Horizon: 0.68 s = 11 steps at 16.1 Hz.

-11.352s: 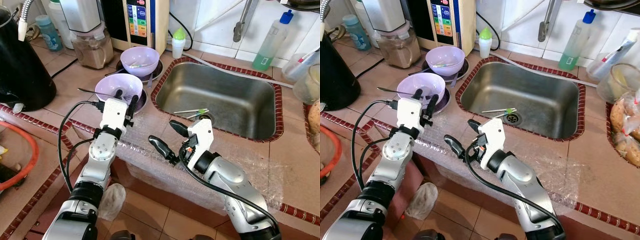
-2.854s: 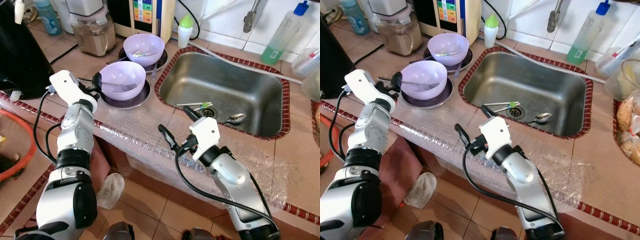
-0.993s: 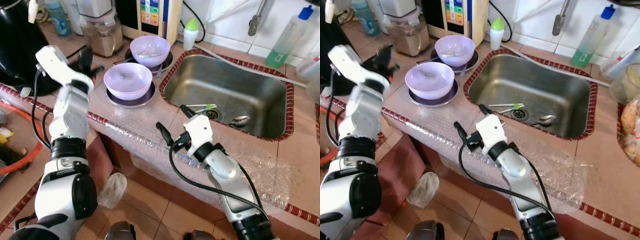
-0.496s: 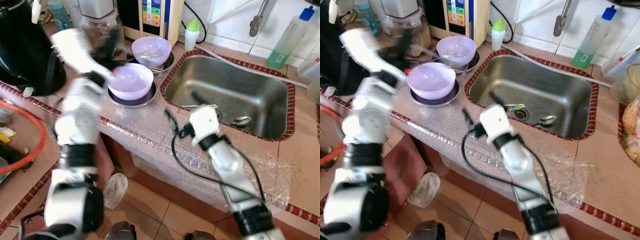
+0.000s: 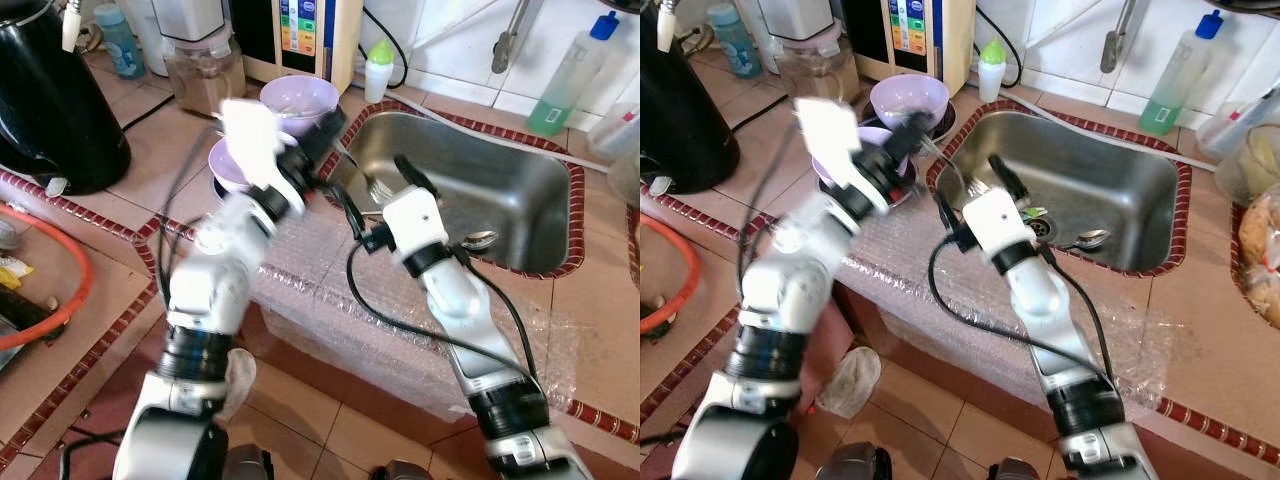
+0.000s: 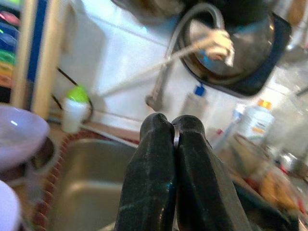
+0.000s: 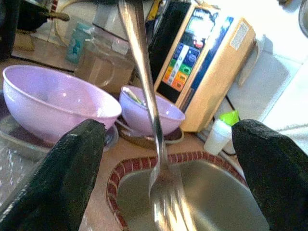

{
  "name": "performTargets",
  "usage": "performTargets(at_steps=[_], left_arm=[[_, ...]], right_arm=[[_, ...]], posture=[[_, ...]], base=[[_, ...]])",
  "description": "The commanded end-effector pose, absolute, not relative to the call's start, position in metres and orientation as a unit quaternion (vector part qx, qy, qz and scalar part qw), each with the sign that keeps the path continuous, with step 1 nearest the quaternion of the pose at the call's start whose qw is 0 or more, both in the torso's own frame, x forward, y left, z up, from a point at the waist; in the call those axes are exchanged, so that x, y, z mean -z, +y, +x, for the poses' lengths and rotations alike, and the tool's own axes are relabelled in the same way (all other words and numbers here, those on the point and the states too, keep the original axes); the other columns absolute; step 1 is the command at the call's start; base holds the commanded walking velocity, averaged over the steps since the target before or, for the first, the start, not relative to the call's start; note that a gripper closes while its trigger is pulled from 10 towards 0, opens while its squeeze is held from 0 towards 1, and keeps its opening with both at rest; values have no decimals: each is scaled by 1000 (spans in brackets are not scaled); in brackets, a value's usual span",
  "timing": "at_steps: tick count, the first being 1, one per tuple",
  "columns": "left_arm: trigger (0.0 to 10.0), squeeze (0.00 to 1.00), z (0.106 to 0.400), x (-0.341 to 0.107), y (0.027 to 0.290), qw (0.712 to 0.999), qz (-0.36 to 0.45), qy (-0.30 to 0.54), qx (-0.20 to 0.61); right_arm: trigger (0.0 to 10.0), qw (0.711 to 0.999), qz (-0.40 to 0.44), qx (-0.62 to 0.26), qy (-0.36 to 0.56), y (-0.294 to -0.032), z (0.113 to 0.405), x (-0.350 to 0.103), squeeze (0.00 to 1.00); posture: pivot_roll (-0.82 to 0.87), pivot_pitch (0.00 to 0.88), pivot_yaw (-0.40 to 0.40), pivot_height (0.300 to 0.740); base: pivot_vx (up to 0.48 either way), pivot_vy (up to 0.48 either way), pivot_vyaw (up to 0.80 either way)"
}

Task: Kitchen organization

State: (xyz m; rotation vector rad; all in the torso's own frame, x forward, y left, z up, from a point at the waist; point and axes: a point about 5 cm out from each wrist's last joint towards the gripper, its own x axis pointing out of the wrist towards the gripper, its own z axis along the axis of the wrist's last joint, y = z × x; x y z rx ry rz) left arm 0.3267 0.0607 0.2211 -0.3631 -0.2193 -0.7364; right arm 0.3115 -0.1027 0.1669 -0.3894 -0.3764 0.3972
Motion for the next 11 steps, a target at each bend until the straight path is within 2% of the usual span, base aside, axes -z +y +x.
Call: performTargets(at_steps=[1, 11], left_arm=[[0, 0, 320, -219, 53, 906, -162, -100, 378], [0, 0, 314, -204, 52, 910, -137, -85, 382]], right_arm=[[0, 944, -188, -200, -181, -104, 316, -166, 0], [0, 957, -129, -246, -78, -116, 341, -155, 0]], posture=[[-15, 37, 60, 740], [-4, 39, 46, 740]], base=[[0, 0, 0], [0, 0, 0]])
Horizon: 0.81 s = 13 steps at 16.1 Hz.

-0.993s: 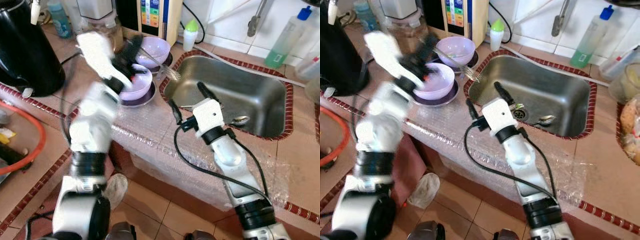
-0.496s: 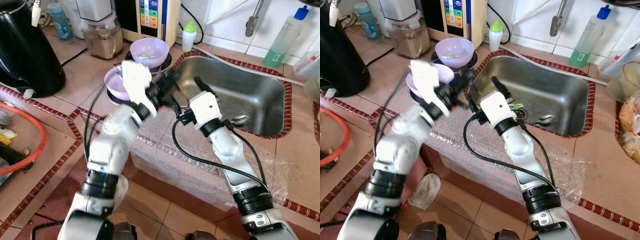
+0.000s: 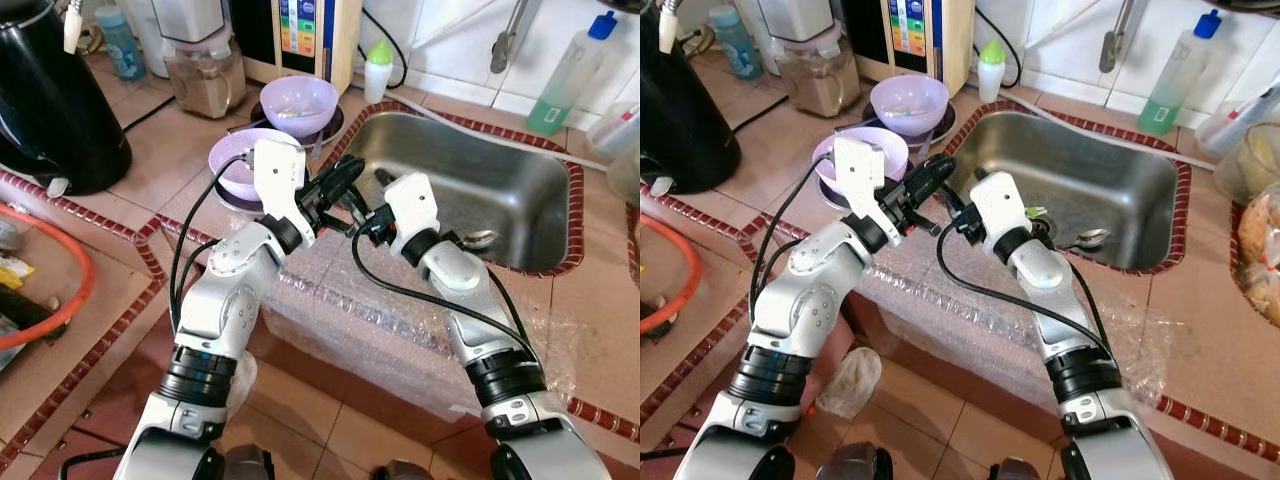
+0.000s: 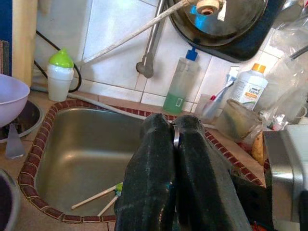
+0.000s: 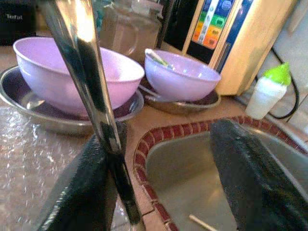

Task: Kitchen organization

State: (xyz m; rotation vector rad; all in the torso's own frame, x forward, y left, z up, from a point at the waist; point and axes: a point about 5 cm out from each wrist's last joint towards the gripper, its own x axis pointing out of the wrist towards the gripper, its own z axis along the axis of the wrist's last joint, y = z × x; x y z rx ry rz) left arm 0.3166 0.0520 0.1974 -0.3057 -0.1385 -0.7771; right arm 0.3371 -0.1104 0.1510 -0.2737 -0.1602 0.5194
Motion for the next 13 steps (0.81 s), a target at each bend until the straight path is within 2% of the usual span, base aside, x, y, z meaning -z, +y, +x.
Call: performTargets(at_steps=[1, 13], left_arm=[[0, 0, 314, -204, 53, 911, -137, -85, 380], [0, 0, 323, -205, 67, 926, -101, -102, 348]], right_arm=[[0, 957, -129, -248, -77, -117, 341, -155, 0], [0, 954, -129, -266, -55, -122, 344, -153, 0]], posture=[[-4, 39, 46, 740], [-7, 29, 55, 740]], base=[[0, 0, 0], [0, 0, 0]])
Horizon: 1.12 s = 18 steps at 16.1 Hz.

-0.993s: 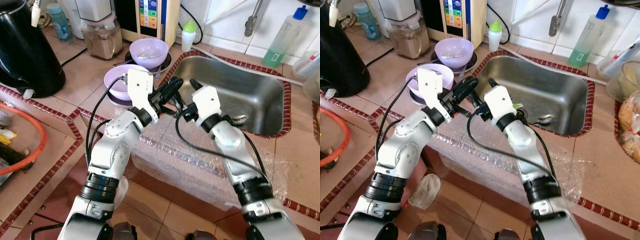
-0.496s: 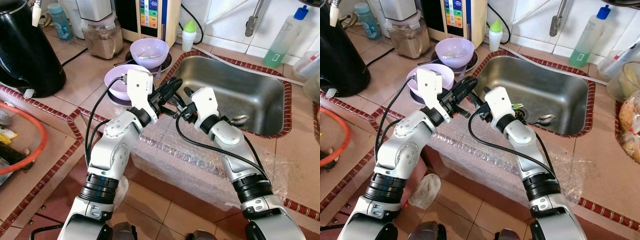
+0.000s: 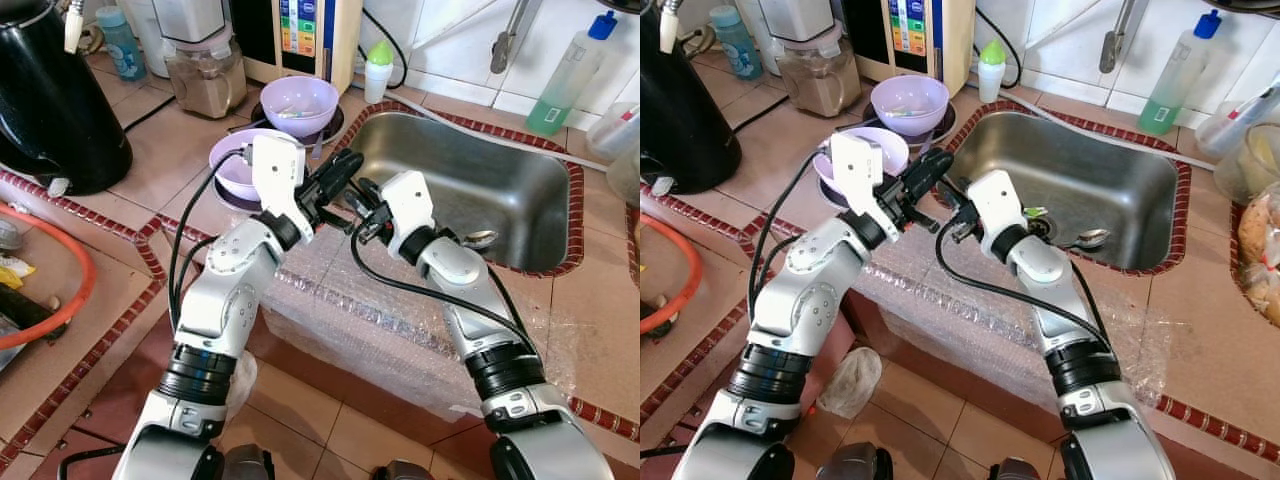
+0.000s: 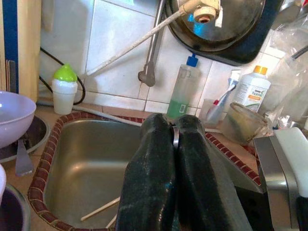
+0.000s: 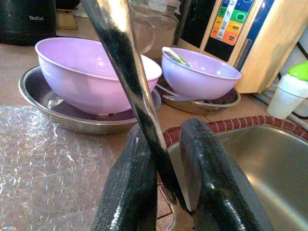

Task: Kitchen organization

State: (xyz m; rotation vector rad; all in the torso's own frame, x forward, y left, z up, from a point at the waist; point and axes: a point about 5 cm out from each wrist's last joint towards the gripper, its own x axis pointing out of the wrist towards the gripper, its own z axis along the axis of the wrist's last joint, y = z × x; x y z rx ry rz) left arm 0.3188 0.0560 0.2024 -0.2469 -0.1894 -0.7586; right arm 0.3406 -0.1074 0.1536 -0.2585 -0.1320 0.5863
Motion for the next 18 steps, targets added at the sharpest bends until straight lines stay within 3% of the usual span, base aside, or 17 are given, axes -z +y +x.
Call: performTargets(at_steps=[1, 7, 10, 11, 18], left_arm=[[0, 0, 324, -205, 68, 927, -92, -103, 348], [235, 0, 321, -203, 66, 928, -44, -121, 351], [2824, 0, 317, -199, 62, 924, -26, -121, 361], [10000, 1000, 313, -195, 60, 924, -23, -117, 363], [10000, 1000, 304, -180, 81, 946, -24, -103, 307]], right_arm=[[0, 954, -130, -265, -56, -122, 345, -153, 0], [0, 945, -181, -263, -74, -119, 351, -159, 0], [0, 943, -194, -259, -83, -119, 354, -162, 0], [0, 942, -198, -255, -86, -121, 356, -162, 0], [0, 963, -196, -171, -72, -144, 359, -152, 0]], posture=[[-6, 27, 57, 740], [-1, 23, 57, 740], [-1, 25, 55, 740], [0, 27, 53, 740], [-4, 39, 50, 740]], base=[[0, 0, 0], [0, 0, 0], [0, 0, 0], [0, 0, 0], [0, 0, 0]])
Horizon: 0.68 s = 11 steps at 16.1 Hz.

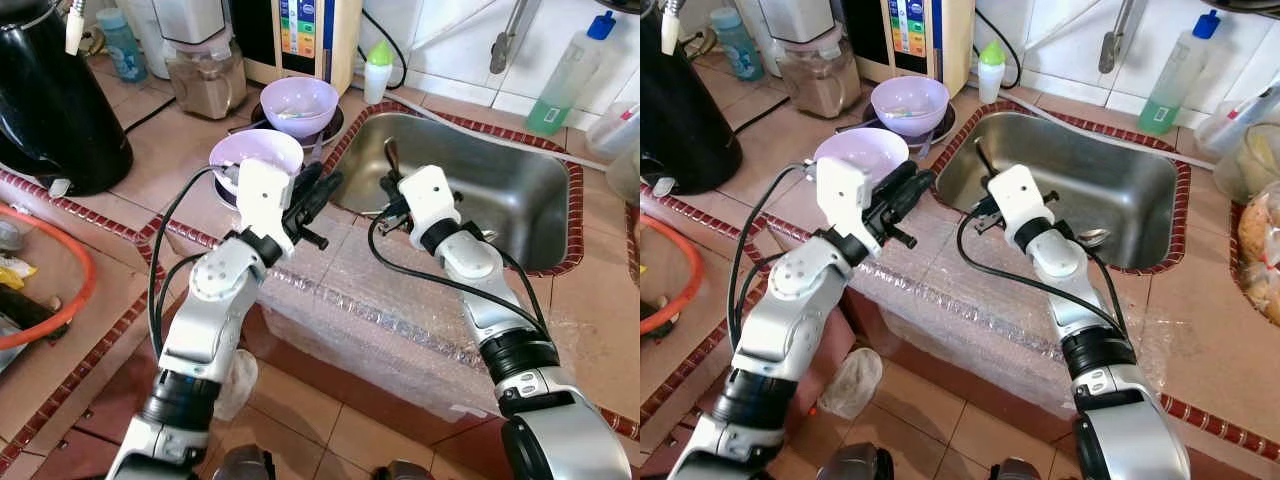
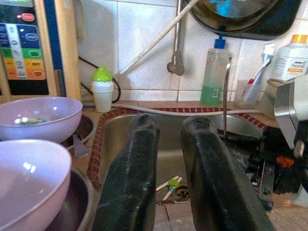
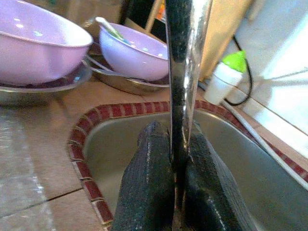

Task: Kitchen organization

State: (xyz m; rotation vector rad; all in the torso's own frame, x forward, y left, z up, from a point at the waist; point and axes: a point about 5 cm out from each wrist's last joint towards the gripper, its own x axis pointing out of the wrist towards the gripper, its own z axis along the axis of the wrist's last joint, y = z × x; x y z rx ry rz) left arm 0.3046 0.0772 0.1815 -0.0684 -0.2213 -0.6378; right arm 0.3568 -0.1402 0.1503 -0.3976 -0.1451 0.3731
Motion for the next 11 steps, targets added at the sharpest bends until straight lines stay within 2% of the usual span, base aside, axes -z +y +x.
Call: performTargets(at_steps=[1, 6, 7, 8, 11], left_arm=[[10000, 1000, 303, -178, 83, 947, -21, -101, 304], [10000, 1000, 286, -187, 111, 967, -26, -132, 216], [10000, 639, 283, -185, 113, 968, -22, -131, 211], [10000, 0, 280, -183, 116, 970, -23, -127, 205], [10000, 0, 278, -182, 115, 970, -28, -125, 207]], right_arm=[[0, 966, -188, -165, -72, -146, 358, -152, 0], [0, 976, -160, -87, -117, -163, 340, -156, 0], [0, 977, -158, -78, -122, -165, 337, -156, 0], [0, 977, -155, -71, -129, -167, 333, -157, 0], [0, 978, -151, -61, -130, -171, 329, -155, 0]], posture=[[-3, 41, 51, 740], [-3, 39, 49, 740], [-3, 38, 47, 740], [-3, 39, 47, 740], [-8, 35, 48, 740]], base=[[0, 0, 0], [0, 0, 0], [0, 0, 0], [0, 0, 0], [184, 0, 0]])
